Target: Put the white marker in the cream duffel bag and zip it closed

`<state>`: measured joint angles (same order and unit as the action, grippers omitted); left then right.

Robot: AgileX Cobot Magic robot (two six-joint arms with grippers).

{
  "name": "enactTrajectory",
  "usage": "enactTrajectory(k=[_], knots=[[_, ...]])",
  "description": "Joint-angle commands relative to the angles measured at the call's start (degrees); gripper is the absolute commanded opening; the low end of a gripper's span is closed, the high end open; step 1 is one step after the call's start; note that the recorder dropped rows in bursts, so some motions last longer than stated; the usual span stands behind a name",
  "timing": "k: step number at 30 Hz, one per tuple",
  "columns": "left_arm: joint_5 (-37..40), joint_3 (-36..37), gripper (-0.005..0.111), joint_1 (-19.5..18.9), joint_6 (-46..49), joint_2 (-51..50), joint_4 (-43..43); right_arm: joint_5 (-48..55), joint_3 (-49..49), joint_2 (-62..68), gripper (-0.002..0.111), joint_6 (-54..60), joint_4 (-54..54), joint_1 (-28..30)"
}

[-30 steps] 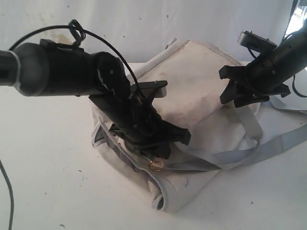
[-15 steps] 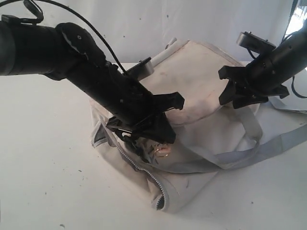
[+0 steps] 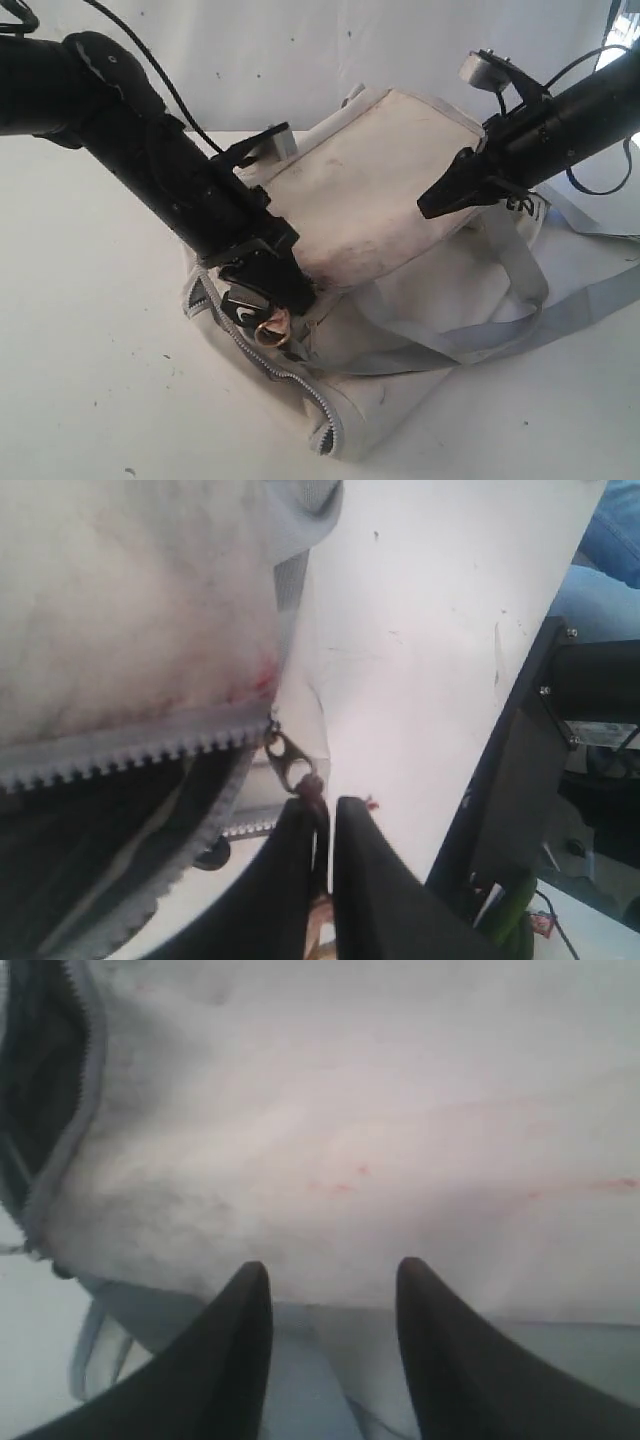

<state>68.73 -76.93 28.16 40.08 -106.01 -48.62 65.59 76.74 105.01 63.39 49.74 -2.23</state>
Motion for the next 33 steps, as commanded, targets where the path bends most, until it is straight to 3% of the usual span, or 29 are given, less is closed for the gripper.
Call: enactTrajectory(k=[1,8,16,25,33], knots=[[1.2,-0.5,0.0,-3.3,4.8,0.7,-3.4,4.4,-0.1,-0.1,0.04,12.7,6.8,0.0],[1.2,-0.5,0.0,-6.4,10.2,0.7,-12.8,4.4,-0.2,1.2,0.059,16.5,8.7,-3.0],[1.2,-0.5,0.0,-8.1,6.7,0.7,-11.1,4.4,-0.2,4.6,0.059,19.2,3.4,-8.4],[1.2,-0.5,0.0,-12.6,5.7,0.7,-19.8,4.4,-0.2,4.7,0.059,23.4,0.9,-12.1],[1.2,-0.4,0.0,-12.7,4.7,0.7,-21.3,-1.5,-0.2,4.6,0.058,24.9,1.0,-14.4]])
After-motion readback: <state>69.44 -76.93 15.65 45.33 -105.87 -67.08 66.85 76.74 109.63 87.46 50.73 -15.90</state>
